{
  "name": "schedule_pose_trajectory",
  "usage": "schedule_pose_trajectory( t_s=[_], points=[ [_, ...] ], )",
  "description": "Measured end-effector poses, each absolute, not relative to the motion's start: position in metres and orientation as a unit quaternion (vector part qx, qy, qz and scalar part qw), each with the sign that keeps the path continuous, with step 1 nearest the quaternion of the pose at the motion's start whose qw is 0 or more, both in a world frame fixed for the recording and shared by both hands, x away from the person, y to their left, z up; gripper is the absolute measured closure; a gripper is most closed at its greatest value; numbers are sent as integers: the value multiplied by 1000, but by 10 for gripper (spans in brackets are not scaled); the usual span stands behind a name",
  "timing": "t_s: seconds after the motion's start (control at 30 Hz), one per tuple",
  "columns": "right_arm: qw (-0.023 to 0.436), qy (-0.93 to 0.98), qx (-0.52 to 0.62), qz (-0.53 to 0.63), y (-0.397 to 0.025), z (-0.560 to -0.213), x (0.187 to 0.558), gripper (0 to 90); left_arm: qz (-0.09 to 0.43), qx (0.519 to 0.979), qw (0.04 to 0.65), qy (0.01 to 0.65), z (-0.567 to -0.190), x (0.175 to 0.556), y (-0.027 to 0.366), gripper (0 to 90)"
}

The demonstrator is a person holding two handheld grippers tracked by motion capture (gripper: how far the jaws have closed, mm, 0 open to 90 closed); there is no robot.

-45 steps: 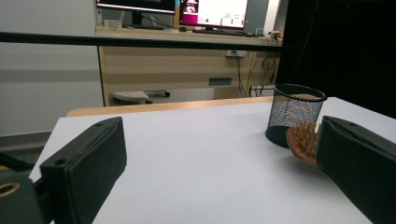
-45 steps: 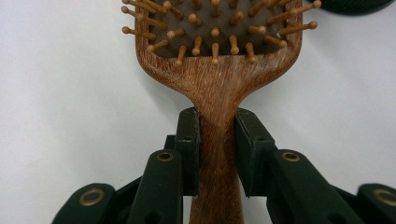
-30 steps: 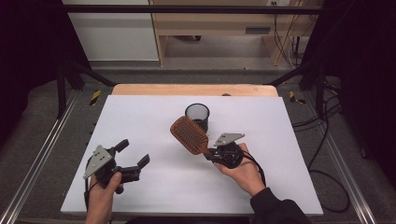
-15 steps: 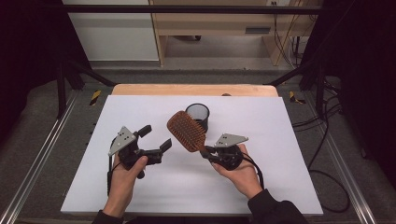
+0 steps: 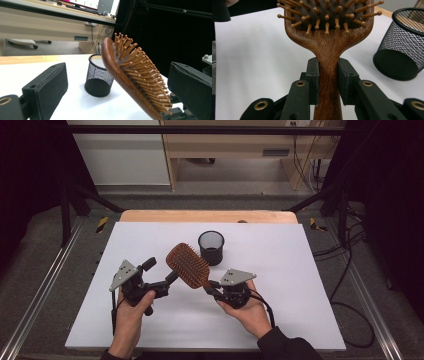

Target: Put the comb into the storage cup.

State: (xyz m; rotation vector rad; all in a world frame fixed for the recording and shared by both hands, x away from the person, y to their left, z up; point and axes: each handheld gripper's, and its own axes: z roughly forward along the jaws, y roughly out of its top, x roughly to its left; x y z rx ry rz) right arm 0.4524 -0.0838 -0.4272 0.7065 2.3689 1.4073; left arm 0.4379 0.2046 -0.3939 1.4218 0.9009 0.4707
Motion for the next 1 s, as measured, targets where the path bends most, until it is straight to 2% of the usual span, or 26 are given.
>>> schedule_pose_trajectory(
  t_s=[0.43,0.73,0.83,1.0],
  points=[
    [160,824,216,498,-69,-425,443,729,137,606,670,405,-398,438,200,47],
    [163,832,204,490,-62,-428,439,729,128,589,678,421,-397,437,202,80],
    [163,831,204,491,-60,-428,439,729,108,576,687,429,-400,438,204,81],
    [163,832,201,491,-57,-428,438,729,112,575,684,435,-401,438,207,113]
  ],
)
